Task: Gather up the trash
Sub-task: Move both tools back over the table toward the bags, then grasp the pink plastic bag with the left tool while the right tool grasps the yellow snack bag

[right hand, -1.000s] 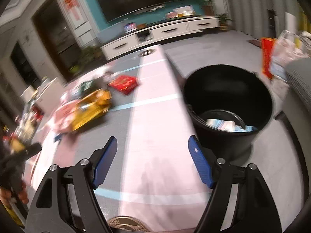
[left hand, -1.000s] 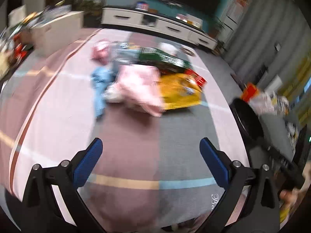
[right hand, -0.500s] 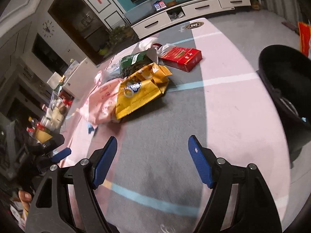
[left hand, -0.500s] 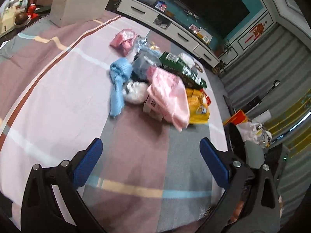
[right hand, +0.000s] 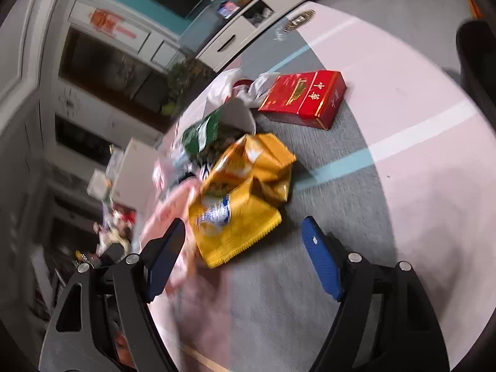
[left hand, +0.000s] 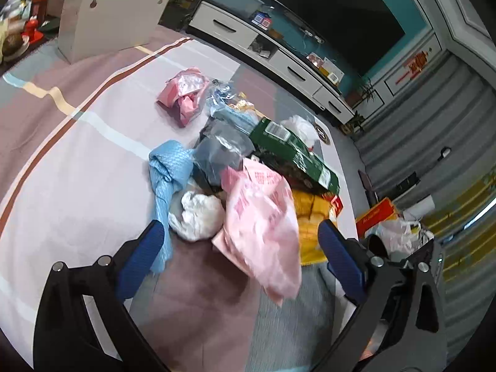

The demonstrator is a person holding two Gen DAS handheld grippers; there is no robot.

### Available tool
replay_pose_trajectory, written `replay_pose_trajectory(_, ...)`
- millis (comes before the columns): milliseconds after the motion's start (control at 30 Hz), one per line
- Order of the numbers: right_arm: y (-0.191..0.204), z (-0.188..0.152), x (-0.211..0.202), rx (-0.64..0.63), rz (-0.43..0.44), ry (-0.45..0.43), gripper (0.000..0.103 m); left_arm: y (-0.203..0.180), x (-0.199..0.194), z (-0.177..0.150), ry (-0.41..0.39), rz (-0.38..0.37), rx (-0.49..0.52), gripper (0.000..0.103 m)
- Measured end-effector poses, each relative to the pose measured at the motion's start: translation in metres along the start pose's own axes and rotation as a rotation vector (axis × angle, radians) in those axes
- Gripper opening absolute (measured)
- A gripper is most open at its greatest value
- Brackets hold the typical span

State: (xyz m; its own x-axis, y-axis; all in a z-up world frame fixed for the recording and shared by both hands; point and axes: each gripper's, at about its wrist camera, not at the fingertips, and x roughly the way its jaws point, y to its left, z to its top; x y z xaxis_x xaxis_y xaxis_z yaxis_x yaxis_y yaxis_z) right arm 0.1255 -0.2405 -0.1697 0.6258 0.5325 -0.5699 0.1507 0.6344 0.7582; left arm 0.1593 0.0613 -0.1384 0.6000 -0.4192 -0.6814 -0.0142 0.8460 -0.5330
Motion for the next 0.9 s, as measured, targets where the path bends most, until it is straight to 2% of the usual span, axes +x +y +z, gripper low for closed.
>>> replay_pose_trajectory(67,-0.001,0.003,0.005,0.023,0.009,0.003,0.076,0.004,0.007,0.004,0.007,0.007,-0.012,0.087)
replay_pose_trajectory(133,0.0,0.004,0.011,0.037,0.026,0.012,0.076,0.008,0.014,0.006,0.02,0.01,-0.025,0.069)
replay_pose_trajectory(167,0.0,0.004,0.013,0.042,0.027,0.013,0.075,0.01,0.017,0.007,0.026,0.009,-0.035,0.064)
replay_pose_trajectory(233,0.001,0.004,0.016,0.047,0.032,0.018,0.065,0.015,0.02,0.008,0.033,0.003,-0.053,0.047)
replay_pose_trajectory(267,0.001,0.005,0.018,0.049,0.026,0.02,0.055,0.017,0.021,0.008,0.034,-0.002,-0.056,0.043)
replay_pose_trajectory(333,0.0,0.004,0.019,0.058,0.03,0.027,0.047,0.017,0.021,0.006,0.038,0.004,-0.046,0.02)
replay_pose_trajectory(433,0.001,0.002,0.014,0.061,0.025,0.015,0.039,0.017,0.017,0.004,0.033,-0.006,-0.04,0.011)
replay_pose_trajectory(467,0.002,0.001,0.009,0.058,0.03,0.007,0.032,0.015,0.015,0.003,0.029,-0.008,-0.033,0.009)
replay_pose_trajectory(500,0.003,0.002,0.007,0.056,0.035,0.002,0.021,0.014,0.012,0.003,0.024,-0.011,-0.024,0.006)
replay_pose_trajectory(533,0.004,0.0,0.002,0.053,0.035,-0.004,0.016,0.013,0.008,0.001,0.019,-0.018,-0.016,0.003)
replay_pose_trajectory(600,0.005,-0.002,-0.008,0.051,0.056,-0.01,0.012,0.007,0.0,-0.002,0.008,-0.037,0.006,0.002)
replay_pose_trajectory(733,0.005,-0.008,-0.028,0.038,0.066,-0.021,0.012,-0.007,-0.014,-0.01,-0.001,-0.063,0.064,0.001)
replay_pose_trajectory(867,0.001,-0.012,-0.051,0.022,0.042,-0.052,0.012,-0.004,-0.014,-0.016,0.012,-0.032,0.07,0.002)
replay_pose_trajectory(900,-0.002,-0.014,-0.06,0.021,0.039,-0.063,0.012,-0.001,-0.012,-0.018,0.028,-0.033,0.062,0.005)
